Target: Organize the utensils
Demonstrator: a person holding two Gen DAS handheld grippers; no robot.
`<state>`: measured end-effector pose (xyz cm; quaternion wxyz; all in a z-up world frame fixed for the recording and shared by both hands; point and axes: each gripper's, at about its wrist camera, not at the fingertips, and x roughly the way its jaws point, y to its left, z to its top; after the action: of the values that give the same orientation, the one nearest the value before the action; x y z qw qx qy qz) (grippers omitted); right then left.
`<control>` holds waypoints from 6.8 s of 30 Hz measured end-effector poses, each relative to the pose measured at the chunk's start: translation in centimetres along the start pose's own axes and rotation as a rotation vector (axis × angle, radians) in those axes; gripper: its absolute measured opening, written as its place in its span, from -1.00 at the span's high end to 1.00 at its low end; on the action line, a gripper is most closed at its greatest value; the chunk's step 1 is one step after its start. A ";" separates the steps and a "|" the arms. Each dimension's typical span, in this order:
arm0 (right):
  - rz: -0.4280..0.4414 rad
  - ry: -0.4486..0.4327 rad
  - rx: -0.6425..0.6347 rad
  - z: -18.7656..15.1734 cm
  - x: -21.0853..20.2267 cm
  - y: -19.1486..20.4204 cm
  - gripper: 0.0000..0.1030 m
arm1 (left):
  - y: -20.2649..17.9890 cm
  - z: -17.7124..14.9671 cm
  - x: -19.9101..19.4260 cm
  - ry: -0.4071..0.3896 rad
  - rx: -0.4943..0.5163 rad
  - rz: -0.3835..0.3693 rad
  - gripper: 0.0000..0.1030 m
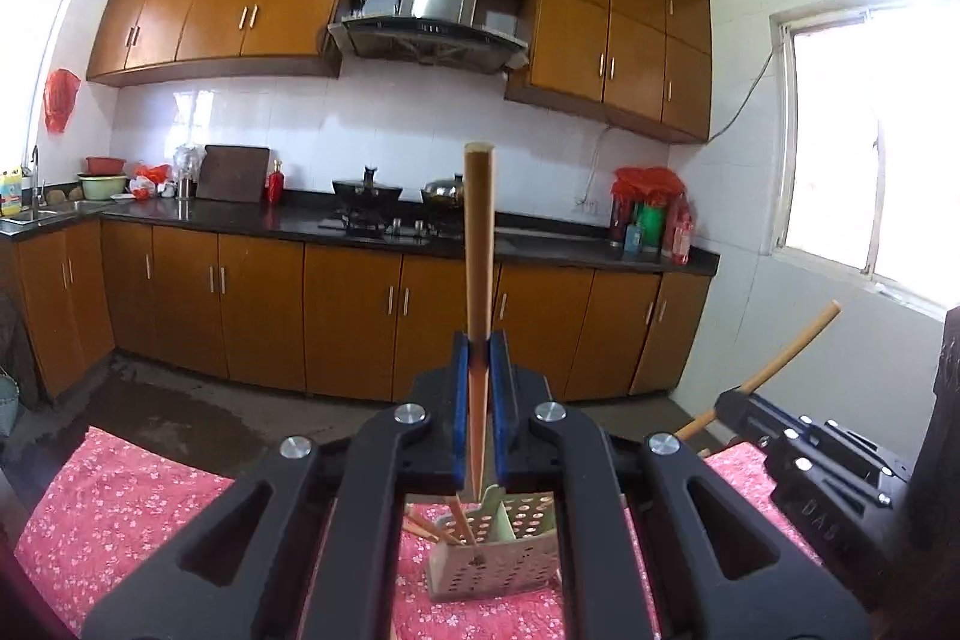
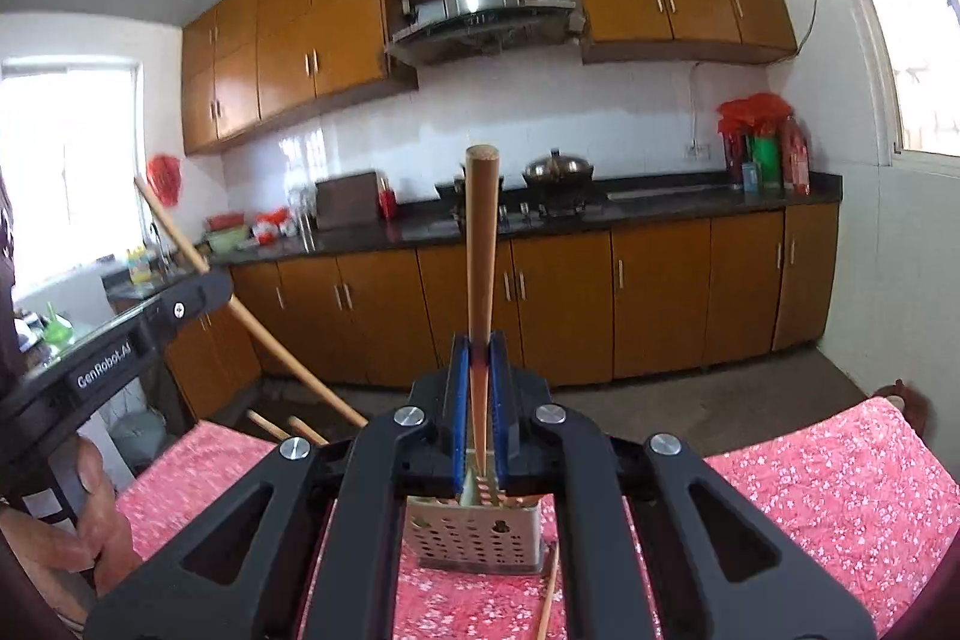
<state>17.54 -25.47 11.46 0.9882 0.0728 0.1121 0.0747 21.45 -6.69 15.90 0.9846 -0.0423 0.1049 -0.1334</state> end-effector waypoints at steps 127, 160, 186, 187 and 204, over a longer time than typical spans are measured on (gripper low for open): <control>-0.277 0.582 0.099 -22.2 6.3 -10.1 0.84 | 14.4 -25.0 4.2 0.652 -0.088 0.259 0.76; -0.276 0.581 0.100 -22.2 6.2 -10.2 0.83 | 14.2 -25.0 4.3 0.653 -0.089 0.259 0.75; -0.262 0.447 0.096 -19.6 2.4 -9.6 0.85 | 11.8 -22.7 0.1 0.609 0.038 0.240 0.84; -0.267 0.417 0.081 -18.8 1.8 -9.3 0.85 | 11.8 -21.8 -0.1 0.591 0.041 0.235 0.84; -0.142 0.138 0.036 -7.0 -3.7 -5.8 0.85 | 6.0 -8.6 -3.8 0.304 0.030 0.025 0.84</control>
<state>13.14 -30.87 4.58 0.9795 0.0772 0.1861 0.0075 17.55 -0.38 7.61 0.9595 -0.0054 0.2513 -0.1274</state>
